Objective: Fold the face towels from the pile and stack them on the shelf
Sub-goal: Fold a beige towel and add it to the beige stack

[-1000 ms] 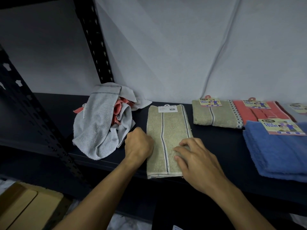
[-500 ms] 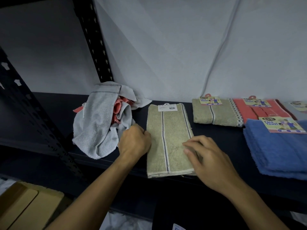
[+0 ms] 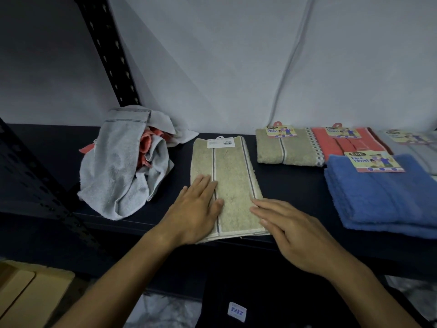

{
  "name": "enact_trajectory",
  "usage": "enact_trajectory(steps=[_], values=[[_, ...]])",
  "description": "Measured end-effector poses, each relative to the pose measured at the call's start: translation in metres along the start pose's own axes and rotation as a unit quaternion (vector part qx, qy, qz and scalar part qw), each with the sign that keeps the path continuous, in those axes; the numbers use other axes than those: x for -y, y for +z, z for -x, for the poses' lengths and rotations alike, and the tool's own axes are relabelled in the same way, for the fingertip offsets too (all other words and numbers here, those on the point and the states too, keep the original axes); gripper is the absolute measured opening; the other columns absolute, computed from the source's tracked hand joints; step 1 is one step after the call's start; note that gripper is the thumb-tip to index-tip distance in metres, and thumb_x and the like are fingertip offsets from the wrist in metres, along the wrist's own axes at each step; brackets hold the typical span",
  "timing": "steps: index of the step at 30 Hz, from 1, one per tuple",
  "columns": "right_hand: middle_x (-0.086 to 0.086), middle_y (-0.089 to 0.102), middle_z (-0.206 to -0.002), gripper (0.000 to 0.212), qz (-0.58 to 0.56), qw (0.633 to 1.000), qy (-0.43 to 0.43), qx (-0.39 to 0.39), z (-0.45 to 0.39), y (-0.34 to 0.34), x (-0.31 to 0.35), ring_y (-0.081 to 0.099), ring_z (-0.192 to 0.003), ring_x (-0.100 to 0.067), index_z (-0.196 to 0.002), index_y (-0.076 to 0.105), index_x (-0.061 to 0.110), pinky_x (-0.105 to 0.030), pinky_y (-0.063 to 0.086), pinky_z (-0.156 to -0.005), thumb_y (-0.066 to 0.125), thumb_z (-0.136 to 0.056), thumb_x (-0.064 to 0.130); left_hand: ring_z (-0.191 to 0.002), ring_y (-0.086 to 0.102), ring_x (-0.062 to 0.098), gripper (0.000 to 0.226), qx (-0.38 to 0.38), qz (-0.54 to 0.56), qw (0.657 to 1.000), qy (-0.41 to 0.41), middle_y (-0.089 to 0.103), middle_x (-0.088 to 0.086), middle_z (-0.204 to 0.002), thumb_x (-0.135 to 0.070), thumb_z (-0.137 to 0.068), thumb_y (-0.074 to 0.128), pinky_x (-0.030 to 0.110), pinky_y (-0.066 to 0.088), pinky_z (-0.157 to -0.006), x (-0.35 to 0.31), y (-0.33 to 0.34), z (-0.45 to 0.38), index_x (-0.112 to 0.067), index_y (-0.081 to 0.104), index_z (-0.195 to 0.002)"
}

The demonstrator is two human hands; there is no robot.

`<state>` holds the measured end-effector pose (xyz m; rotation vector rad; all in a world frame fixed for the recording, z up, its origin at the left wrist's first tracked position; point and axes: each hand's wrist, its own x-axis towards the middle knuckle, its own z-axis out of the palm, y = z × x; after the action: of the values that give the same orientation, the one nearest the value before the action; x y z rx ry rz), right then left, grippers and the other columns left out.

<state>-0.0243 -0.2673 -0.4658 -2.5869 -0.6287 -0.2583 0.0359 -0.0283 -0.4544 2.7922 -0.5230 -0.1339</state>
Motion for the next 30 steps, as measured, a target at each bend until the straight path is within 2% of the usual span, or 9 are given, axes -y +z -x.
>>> enact_trajectory(steps=[3,5,7,10,12,15,18,24,30], values=[[0.030,0.042,-0.137,0.036,-0.037,0.999,0.023,-0.017,0.004,-0.005,-0.001,0.030,-0.129,0.015,-0.135,0.052,0.035,-0.003,0.026,-0.101,0.037,-0.103,0.035,-0.149,-0.013,0.004,0.063,0.002,-0.012,1.000,0.000,-0.004,-0.006,-0.166,-0.051,-0.103,0.020,0.034,-0.003,-0.122,0.001,0.001,-0.002,-0.021,0.008,-0.158],[0.026,0.053,-0.120,0.029,-0.041,0.995,0.027,-0.092,0.010,-0.006,0.002,0.045,-0.117,0.008,-0.120,0.064,0.031,-0.009,0.040,-0.090,0.043,-0.101,0.038,-0.150,-0.009,0.005,0.063,-0.002,-0.001,1.000,-0.003,0.000,-0.005,-0.166,-0.051,-0.103,0.023,0.035,-0.001,-0.122,0.001,-0.001,-0.004,-0.021,0.012,-0.158],[0.020,0.056,-0.100,0.024,-0.015,0.986,0.016,-0.166,0.019,-0.007,0.007,0.053,-0.098,0.000,-0.100,0.068,0.026,-0.015,0.045,-0.073,0.050,-0.094,0.040,-0.151,0.000,0.009,0.061,-0.032,0.012,0.999,0.009,0.011,-0.003,-0.165,-0.051,-0.103,0.030,0.038,0.004,-0.123,0.000,-0.004,-0.003,-0.021,0.023,-0.156],[0.014,0.053,-0.080,0.013,0.044,0.977,-0.003,-0.210,0.031,0.001,0.017,0.048,-0.076,-0.004,-0.085,0.071,0.019,-0.019,0.043,-0.057,0.063,-0.088,0.030,-0.148,0.015,0.006,0.062,-0.111,0.011,0.988,0.105,0.031,-0.007,-0.158,-0.062,-0.095,0.039,0.041,0.009,-0.124,-0.008,-0.009,0.008,-0.026,0.044,-0.146],[0.010,0.053,-0.073,0.010,0.084,0.968,0.000,-0.237,0.033,0.010,0.020,0.047,-0.069,-0.008,-0.084,0.074,0.016,-0.020,0.041,-0.053,0.067,-0.086,0.023,-0.145,0.022,0.000,0.067,-0.114,-0.002,0.977,0.183,0.041,-0.013,-0.151,-0.073,-0.087,0.043,0.041,0.009,-0.124,-0.018,-0.013,0.015,-0.032,0.054,-0.138],[0.007,0.054,-0.068,0.009,0.109,0.953,0.017,-0.282,0.032,0.021,0.024,0.047,-0.064,-0.011,-0.083,0.075,0.013,-0.020,0.039,-0.050,0.068,-0.085,0.018,-0.129,0.047,0.001,0.055,-0.090,-0.065,0.962,0.251,0.060,-0.015,-0.130,-0.068,-0.084,0.049,0.046,0.015,-0.122,-0.030,-0.014,0.016,-0.031,0.066,-0.122],[0.007,0.050,-0.065,0.009,0.106,0.942,0.033,-0.318,0.031,0.022,0.029,0.045,-0.062,-0.010,-0.082,0.075,0.012,-0.022,0.040,-0.046,0.068,-0.086,0.017,-0.114,0.059,0.004,0.043,-0.078,-0.087,0.960,0.254,0.069,-0.014,-0.115,-0.056,-0.089,0.047,0.042,0.015,-0.122,-0.033,-0.012,0.014,-0.030,0.068,-0.115],[0.008,0.049,-0.066,0.010,0.097,0.937,0.050,-0.333,0.028,0.023,0.032,0.044,-0.065,-0.007,-0.085,0.075,0.012,-0.018,0.038,-0.044,0.068,-0.085,0.019,-0.113,0.057,0.001,0.030,-0.079,-0.025,0.975,0.207,0.069,-0.016,-0.115,-0.045,-0.099,0.049,0.033,0.015,-0.122,-0.041,-0.017,0.018,-0.029,0.069,-0.115],[0.005,0.052,-0.066,0.011,0.133,0.931,0.031,-0.339,0.025,0.027,0.036,0.047,-0.062,-0.012,-0.083,0.074,0.011,-0.021,0.038,-0.044,0.066,-0.086,0.018,-0.110,0.056,0.000,0.029,-0.072,-0.023,0.979,0.191,0.069,-0.018,-0.112,-0.044,-0.101,0.046,0.033,0.020,-0.120,-0.044,-0.016,0.018,-0.030,0.069,-0.113]])
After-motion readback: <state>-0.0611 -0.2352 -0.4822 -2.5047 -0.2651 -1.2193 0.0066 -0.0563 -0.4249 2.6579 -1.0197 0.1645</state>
